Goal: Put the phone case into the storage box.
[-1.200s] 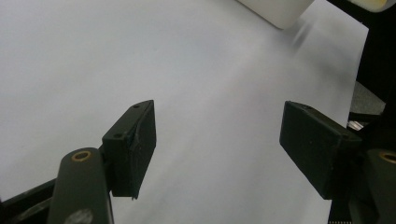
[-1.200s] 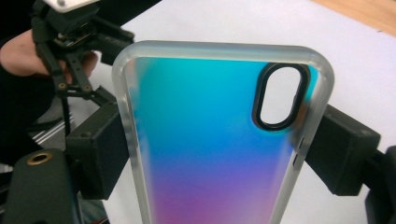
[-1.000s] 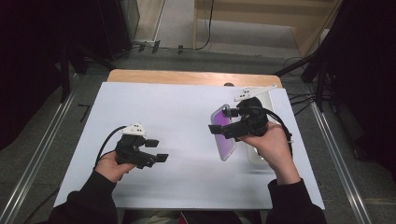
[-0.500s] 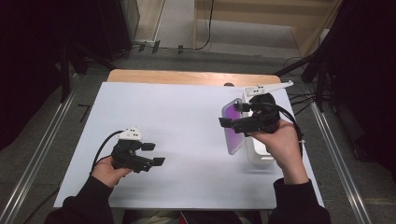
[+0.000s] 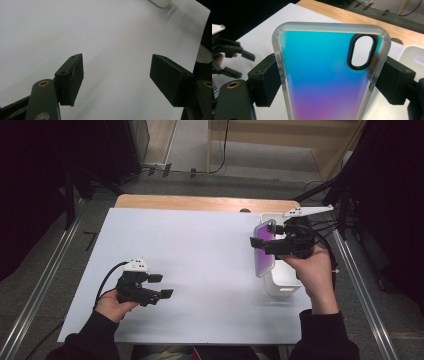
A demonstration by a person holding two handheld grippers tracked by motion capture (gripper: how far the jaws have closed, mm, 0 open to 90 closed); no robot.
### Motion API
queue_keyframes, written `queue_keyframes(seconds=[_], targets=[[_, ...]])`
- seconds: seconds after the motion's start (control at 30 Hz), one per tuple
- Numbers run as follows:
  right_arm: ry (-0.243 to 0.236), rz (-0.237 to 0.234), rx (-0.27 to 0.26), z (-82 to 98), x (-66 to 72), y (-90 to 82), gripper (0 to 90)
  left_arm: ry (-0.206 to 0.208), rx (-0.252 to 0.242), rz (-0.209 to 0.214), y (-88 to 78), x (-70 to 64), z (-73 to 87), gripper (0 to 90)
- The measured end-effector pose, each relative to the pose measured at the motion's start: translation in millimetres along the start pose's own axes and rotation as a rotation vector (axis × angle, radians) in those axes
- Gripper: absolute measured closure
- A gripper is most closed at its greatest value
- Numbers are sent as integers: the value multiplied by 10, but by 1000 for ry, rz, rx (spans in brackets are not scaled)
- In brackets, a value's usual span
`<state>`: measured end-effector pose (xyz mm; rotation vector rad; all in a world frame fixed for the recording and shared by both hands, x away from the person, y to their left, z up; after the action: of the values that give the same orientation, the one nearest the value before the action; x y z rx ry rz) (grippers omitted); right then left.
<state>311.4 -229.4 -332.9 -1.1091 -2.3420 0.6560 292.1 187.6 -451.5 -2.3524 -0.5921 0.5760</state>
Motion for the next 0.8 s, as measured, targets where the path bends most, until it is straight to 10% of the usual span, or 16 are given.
queue_keyframes(seconds=[0.8], targets=[[92,187,-70,-95,-418,-3,148,-17,-8,16,9,21,12,249]])
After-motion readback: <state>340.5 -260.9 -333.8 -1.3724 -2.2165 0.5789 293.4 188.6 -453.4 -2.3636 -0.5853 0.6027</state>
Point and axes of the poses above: each handheld gripper's, and its own axes: y roughly forward along the jaws, z roughly out of its underside, x roughly to its left, the point moved 1 cm from there along y, roughly forward along the jaws
